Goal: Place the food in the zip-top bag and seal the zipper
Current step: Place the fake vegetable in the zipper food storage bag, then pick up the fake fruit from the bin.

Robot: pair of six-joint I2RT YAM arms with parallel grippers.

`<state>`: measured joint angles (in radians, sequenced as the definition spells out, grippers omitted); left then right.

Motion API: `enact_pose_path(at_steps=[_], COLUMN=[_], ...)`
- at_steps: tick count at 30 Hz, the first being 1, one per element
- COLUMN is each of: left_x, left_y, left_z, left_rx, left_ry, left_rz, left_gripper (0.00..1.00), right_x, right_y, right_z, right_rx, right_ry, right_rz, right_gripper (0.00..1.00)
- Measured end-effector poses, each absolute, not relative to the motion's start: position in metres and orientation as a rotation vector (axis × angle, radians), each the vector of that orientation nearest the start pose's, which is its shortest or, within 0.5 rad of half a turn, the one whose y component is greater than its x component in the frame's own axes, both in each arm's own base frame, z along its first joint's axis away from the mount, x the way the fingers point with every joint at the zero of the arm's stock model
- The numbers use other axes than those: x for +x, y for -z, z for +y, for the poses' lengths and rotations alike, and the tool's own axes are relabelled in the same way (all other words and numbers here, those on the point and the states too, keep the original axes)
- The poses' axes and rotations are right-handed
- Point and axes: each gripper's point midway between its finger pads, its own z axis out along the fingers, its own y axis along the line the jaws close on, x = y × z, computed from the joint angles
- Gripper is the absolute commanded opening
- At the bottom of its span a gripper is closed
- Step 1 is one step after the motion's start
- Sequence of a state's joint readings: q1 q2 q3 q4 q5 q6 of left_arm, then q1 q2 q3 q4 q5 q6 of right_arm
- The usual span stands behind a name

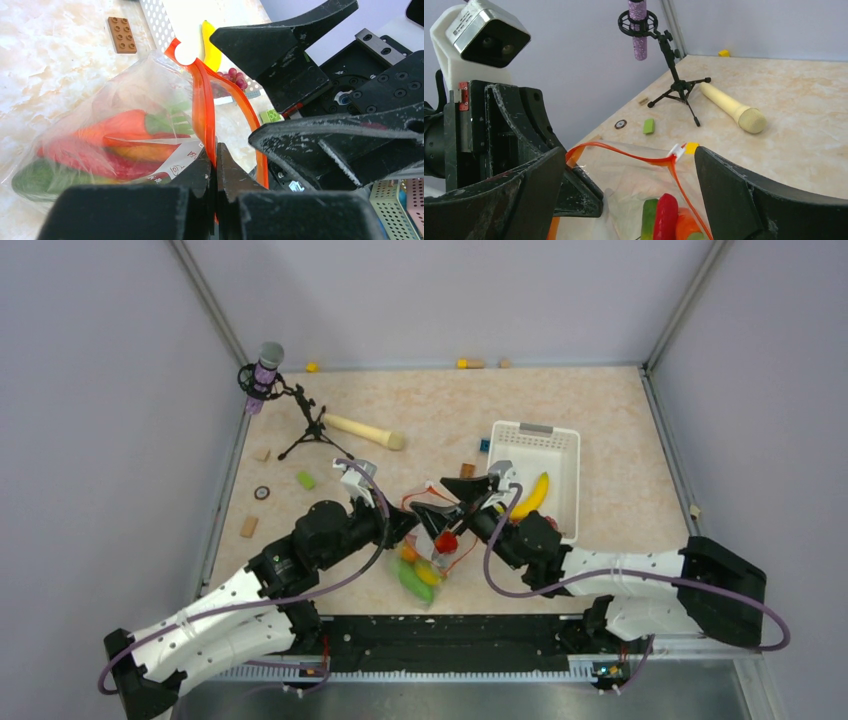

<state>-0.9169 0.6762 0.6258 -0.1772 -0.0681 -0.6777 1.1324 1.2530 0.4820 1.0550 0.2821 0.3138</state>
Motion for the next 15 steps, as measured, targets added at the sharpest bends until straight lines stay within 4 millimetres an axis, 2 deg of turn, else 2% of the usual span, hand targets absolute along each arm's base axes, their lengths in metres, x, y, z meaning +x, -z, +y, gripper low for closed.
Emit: enact_pose_path(at_steps=[3, 7, 12, 15], left_x=[0.171, 0.171, 0.171, 0.171], left_y=[-0.238, -0.238, -0.238, -0.238], left_z=[-0.246, -0.246, -0.245, -0.245], left_rx=[0.179, 0.178, 0.176, 0.176], left_ry=[1.052, 1.052, 1.049, 1.049], left_rz=[1.924, 1.924, 1.923, 1.924], left_gripper=[0.00, 0.00, 0.00, 0.00], right_x=[0.207, 0.224, 0.239, 0.243], right_y=[-0.262, -0.250, -0.220, -0.203], right_z=[0.337, 0.311, 0.261, 0.231], right_rx=[-0.250, -0.072, 0.225, 0.368], right_ry=[-1.017, -0.898, -0.688, -0.592], right_rz=[1.412, 1.565, 1.767, 1.828], right_gripper=[0.99, 0.99, 0.99, 0.99])
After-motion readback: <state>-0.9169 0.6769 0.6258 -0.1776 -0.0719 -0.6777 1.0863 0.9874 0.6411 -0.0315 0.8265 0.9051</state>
